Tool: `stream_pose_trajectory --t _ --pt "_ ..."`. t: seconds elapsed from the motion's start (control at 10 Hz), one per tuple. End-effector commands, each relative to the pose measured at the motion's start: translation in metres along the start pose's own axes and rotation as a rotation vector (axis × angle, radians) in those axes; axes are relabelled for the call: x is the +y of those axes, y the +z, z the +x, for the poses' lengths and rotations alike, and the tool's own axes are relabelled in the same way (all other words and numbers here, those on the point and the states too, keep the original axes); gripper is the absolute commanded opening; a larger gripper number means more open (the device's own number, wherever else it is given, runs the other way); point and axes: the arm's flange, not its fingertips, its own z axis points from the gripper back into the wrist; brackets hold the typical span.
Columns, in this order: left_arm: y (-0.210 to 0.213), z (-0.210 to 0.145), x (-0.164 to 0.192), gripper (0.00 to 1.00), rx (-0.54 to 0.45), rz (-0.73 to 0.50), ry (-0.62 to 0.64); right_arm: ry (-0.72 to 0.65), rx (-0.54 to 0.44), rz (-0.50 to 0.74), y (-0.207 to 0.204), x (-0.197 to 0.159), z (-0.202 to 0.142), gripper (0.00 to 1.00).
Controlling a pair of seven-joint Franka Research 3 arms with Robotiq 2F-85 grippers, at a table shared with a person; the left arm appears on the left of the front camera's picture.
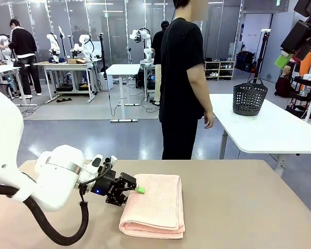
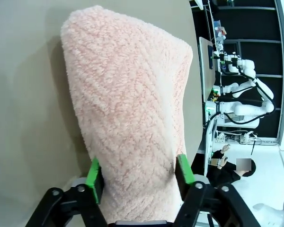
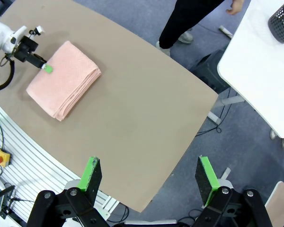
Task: Fold the towel.
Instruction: Pick up the 100 cm Hotel Towel and place it on the left side of the table.
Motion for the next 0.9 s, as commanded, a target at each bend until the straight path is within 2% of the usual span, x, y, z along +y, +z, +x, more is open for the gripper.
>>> stream_pose_trajectory --t 0.0,0.1,0.2,0.3,0.4,0.7,0.8 --pt "-0.009 0.004 -0.003 0.00 -0.025 0.004 0.012 -0.002 0.002 -0.004 0.000 0.000 -0.001 1.00" --pt "-0.008 0.003 -0.003 0.00 -0.020 0.007 0.007 -0.002 0.002 -0.004 0.000 0.000 -0.001 1.00" --pt "-0.006 0.004 -0.003 0.14 -0.022 0.006 0.007 -0.002 0.002 -0.004 0.000 0.000 -0.001 1.00" --pt "-0.003 0.004 -0.002 0.04 -0.026 0.003 0.007 -0.002 0.002 -0.004 0.000 0.000 -0.001 1.00" --pt "0.000 0.004 -0.003 0.00 -0.030 -0.001 0.006 -0.002 0.002 -0.004 0.000 0.000 -0.001 1.00" --pt "0.016 0.006 -0.008 0.00 -0.037 -0.023 0.016 -0.002 0.002 -0.004 0.000 0.000 -0.001 1.00" --pt "0.018 0.008 -0.012 0.11 -0.003 -0.021 0.014 -0.002 0.002 -0.004 0.000 0.000 -0.001 1.00"
